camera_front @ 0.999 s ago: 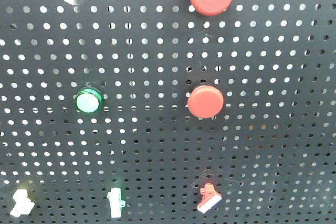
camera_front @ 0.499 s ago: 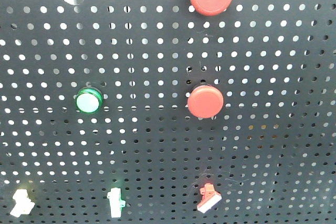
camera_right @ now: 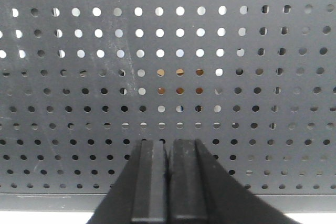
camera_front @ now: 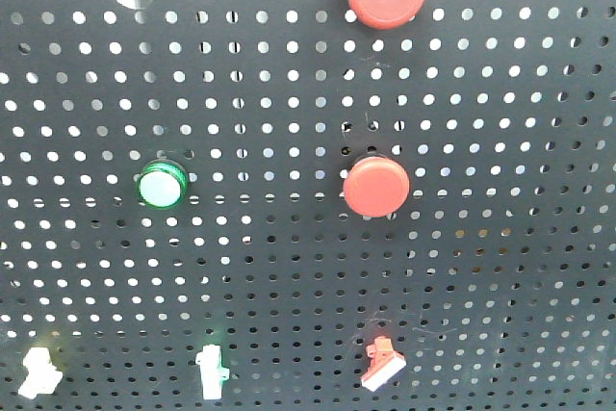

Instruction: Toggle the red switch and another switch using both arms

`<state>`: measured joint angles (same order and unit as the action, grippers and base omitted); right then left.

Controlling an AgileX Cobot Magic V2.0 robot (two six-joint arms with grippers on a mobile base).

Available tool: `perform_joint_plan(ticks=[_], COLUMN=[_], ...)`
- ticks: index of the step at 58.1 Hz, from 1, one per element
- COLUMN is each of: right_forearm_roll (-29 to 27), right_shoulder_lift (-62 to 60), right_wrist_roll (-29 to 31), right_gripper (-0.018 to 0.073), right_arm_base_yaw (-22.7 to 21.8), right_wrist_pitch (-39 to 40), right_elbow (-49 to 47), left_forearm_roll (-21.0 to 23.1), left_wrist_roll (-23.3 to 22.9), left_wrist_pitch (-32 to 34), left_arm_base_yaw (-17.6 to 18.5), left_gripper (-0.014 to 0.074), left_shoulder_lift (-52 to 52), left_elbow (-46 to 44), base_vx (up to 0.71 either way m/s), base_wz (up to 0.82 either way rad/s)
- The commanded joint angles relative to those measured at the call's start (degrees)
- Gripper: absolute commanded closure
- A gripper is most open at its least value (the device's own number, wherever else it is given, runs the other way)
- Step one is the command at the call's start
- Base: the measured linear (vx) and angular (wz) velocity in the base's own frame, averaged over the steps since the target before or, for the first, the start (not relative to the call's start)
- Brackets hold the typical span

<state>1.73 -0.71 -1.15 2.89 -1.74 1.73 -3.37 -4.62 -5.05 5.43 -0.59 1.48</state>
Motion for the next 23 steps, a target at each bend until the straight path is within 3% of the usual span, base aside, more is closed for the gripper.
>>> perform_joint_plan(ticks=[1, 23], right_forearm_roll=[0.20, 0.20], right_shoulder_lift=[-0.65, -0.65], right_wrist_roll=[0.08, 0.08], right_gripper=[0.0565, 0.0565], right_arm_base_yaw=[-0.22, -0.22], right_wrist_pitch=[5.36, 5.36], right_elbow=[0.35, 0.35], left_forearm_roll=[0.08, 0.08], left_wrist_roll=[-0.38, -0.38], left_wrist_pitch=[4.46, 4.46], left_arm_base_yaw=[-0.05, -0.05], left_gripper=[0.0594, 0.0594], left_shoulder_lift=[-1.00, -1.00], left_elbow=[1.09, 1.09], base_vx=[0.00, 0.00], base_wz=[0.00, 0.00])
